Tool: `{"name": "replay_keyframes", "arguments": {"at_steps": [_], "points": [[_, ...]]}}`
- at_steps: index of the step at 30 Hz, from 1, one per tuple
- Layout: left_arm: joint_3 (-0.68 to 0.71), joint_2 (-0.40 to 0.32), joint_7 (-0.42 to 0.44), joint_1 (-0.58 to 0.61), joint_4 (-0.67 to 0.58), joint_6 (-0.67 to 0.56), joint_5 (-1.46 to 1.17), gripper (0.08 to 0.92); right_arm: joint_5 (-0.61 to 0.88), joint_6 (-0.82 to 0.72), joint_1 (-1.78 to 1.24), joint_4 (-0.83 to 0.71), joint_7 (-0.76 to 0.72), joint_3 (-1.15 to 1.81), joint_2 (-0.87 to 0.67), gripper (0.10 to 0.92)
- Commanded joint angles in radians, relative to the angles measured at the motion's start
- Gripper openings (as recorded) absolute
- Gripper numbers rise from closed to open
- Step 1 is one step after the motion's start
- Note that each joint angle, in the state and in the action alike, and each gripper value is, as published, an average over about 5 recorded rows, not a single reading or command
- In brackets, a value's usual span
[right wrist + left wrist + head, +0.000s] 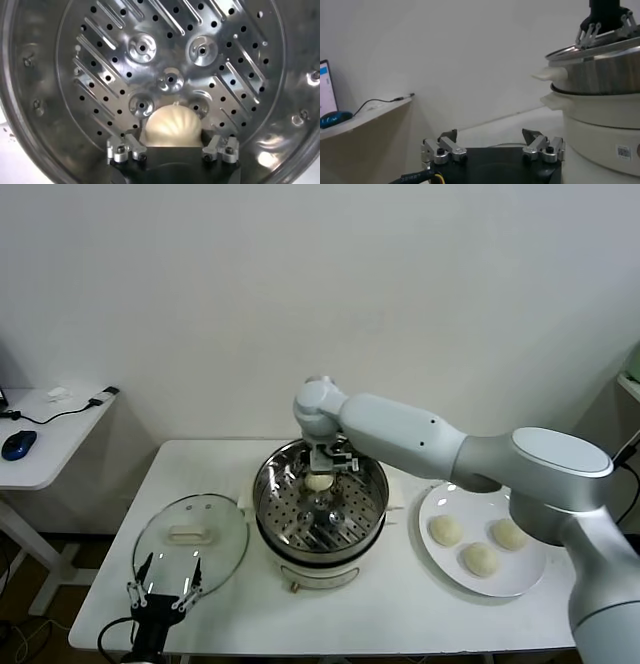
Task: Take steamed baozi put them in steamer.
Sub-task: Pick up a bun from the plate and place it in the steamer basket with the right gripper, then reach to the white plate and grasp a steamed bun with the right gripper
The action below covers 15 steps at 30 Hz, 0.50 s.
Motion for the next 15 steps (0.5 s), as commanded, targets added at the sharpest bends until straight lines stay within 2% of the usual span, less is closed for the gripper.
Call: {"name": "replay_keyframes", "arguments": {"at_steps": [1, 8, 11, 15], "points": [[0.002, 0.0, -0.001, 0.002, 0.003, -0.002, 0.0, 0.823, 0.107, -0.012, 0.087, 0.091, -0.015, 0.01, -0.058, 0.821], [0.009, -0.002, -0.001, -0.001, 0.004, -0.004, 0.003, 0.823, 0.256, -0.079, 0.24, 0.222, -0.024, -0.008, -0.223, 0.823], [0.01, -0.001, -0.001, 0.0, 0.002, -0.004, 0.003, 0.823, 0.387, -0.161, 0.324, 0.262, -0.016, -0.054, -0.319, 0.823], [0.011, 0.0, -0.002, 0.005, -0.001, -0.007, 0.003, 0.823, 0.63, -0.367, 0.477, 0.311, 0.145, -0.258, -0.453, 0.823]]}}
